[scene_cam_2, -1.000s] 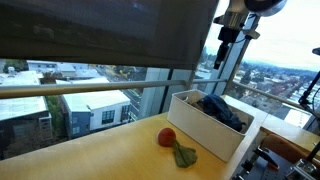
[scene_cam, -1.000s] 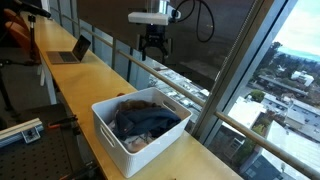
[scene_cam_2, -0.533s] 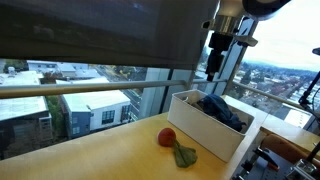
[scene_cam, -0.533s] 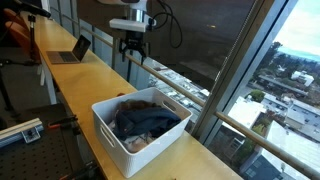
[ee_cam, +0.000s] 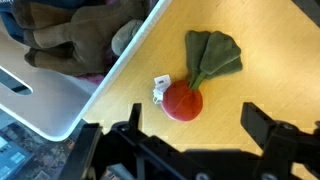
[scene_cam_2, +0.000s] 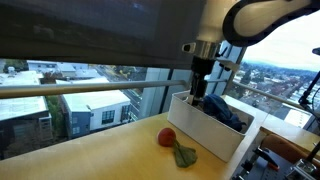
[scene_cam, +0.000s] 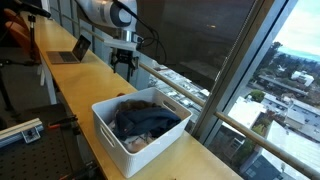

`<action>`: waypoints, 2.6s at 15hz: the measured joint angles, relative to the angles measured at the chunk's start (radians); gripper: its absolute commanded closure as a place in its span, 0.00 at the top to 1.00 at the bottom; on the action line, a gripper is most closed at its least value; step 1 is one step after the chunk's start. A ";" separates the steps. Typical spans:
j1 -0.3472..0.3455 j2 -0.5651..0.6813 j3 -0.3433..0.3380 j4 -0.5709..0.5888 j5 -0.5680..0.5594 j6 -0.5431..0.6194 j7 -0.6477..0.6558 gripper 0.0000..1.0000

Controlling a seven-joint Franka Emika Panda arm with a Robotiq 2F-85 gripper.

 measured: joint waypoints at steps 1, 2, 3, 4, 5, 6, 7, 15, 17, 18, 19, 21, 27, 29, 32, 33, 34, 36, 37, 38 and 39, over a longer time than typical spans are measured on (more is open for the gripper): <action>0.000 0.034 -0.002 0.018 -0.008 0.012 0.000 1.00; 0.000 0.070 -0.005 0.038 -0.015 0.024 0.000 1.00; 0.000 0.107 -0.008 0.064 -0.020 0.031 0.000 1.00; 0.000 0.144 -0.011 0.093 -0.021 0.037 0.000 1.00; 0.000 0.180 -0.012 0.122 -0.021 0.039 0.000 1.00; 0.001 0.214 -0.012 0.153 -0.021 0.039 0.000 1.00; 0.003 0.246 -0.011 0.180 -0.021 0.039 0.000 1.00; 0.049 0.449 -0.008 0.335 -0.021 0.038 0.006 1.00; 0.051 0.492 -0.008 0.369 -0.021 0.037 0.006 0.75; 0.051 0.512 -0.008 0.385 -0.021 0.037 0.006 0.74; 0.051 0.531 -0.009 0.402 -0.021 0.035 0.006 0.65; 0.051 0.559 -0.009 0.426 -0.021 0.029 0.007 0.51; 0.053 0.564 -0.002 0.444 -0.019 0.007 0.010 0.07; 0.054 0.534 0.003 0.439 -0.017 -0.004 0.012 0.04; 0.045 0.448 0.002 0.436 -0.016 -0.022 0.016 0.04; 0.036 0.413 -0.001 0.436 -0.016 -0.029 0.017 0.04; 0.024 0.375 -0.004 0.437 -0.016 -0.039 0.018 0.04; -0.008 0.304 -0.016 0.439 -0.016 -0.053 0.018 0.04; -0.027 0.272 -0.025 0.440 -0.016 -0.059 0.017 0.04; -0.048 0.243 -0.035 0.441 -0.016 -0.063 0.016 0.04; -0.071 0.216 -0.047 0.442 -0.016 -0.068 0.015 0.04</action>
